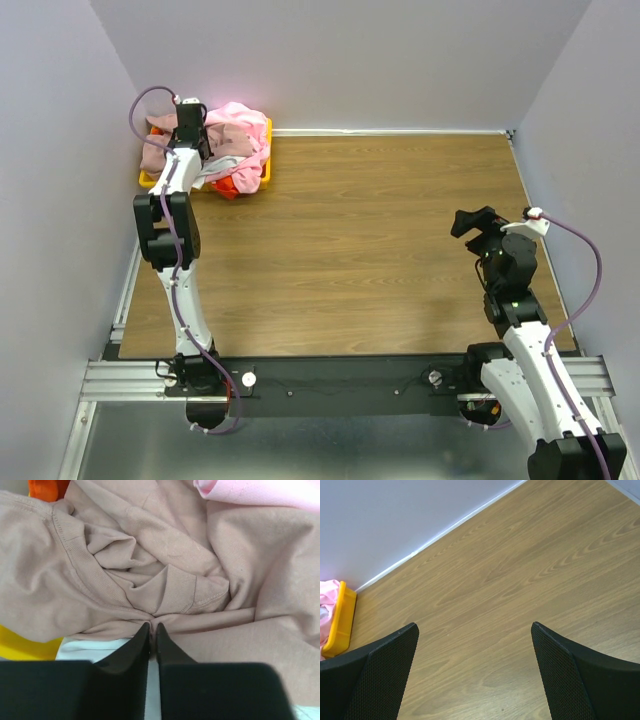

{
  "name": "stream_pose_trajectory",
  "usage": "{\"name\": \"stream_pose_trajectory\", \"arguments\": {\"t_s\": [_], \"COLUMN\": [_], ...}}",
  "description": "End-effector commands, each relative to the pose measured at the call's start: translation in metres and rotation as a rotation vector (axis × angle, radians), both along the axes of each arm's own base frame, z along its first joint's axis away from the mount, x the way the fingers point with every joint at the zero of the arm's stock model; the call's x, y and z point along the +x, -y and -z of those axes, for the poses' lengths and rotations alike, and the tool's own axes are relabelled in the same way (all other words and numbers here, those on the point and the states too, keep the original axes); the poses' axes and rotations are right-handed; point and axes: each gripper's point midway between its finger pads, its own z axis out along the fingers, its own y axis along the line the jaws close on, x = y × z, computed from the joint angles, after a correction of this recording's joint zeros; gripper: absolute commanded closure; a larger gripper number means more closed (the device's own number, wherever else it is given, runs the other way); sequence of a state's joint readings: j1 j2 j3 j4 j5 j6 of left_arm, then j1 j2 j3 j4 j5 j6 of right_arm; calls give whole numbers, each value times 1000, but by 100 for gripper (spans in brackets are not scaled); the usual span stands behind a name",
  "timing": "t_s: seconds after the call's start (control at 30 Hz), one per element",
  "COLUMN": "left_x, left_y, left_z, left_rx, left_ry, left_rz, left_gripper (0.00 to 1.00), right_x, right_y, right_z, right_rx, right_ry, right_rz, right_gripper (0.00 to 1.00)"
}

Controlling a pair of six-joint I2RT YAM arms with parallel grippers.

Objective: Fold and stack the t-shirts
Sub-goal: Grab the tshirt from the pile, then move the tshirt to the center of the board

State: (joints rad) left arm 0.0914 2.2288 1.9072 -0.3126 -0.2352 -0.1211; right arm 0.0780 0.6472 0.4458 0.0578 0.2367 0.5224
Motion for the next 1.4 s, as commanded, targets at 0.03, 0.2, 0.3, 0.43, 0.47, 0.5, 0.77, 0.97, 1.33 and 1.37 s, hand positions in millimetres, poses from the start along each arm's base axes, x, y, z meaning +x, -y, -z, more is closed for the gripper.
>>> {"name": "stream_pose_trajectory", "arguments": {"t_s": [0.03,0.2,0.3,0.43,0.47,0.5,0.77,0.97,1.33,1.37], "left_x": [3,-3,-12,-39,-44,-58,-114,-213,-330,-335], "left_y": [5,9,12,22,24,26,47,90,195,211], "left_z": [-45,-77,-130,-220,-238,-265,-376,-495,-562,-561], "left_rx": [-12,-24,-34,-38,-40,-36,-35,-7,-257,-313], "left_ry": [97,144,245,421,465,521,752,1062,1294,1300], "left_rz": [23,35,37,66,69,71,160,283,647,698], "left_gripper": [100,100,100,100,100,100,100,100,100,100], "right_x": [-2,-3,-3,-3,-3,-3,-3,-5,-8,-8], "right_y": [2,2,0,0,0,0,-1,-2,1,2], "right_z": [8,8,7,7,6,5,3,-4,-8,-13], "right_rx": [-7,-5,-1,-2,-3,-3,-8,-3,-11,-13], "right_ry": [-20,-18,-15,-16,-14,-12,-8,9,6,20], "right_rz": [6,5,-2,-7,-7,-7,-16,-17,-2,2], "right_gripper": [0,0,0,0,0,0,0,0,0,0]}}
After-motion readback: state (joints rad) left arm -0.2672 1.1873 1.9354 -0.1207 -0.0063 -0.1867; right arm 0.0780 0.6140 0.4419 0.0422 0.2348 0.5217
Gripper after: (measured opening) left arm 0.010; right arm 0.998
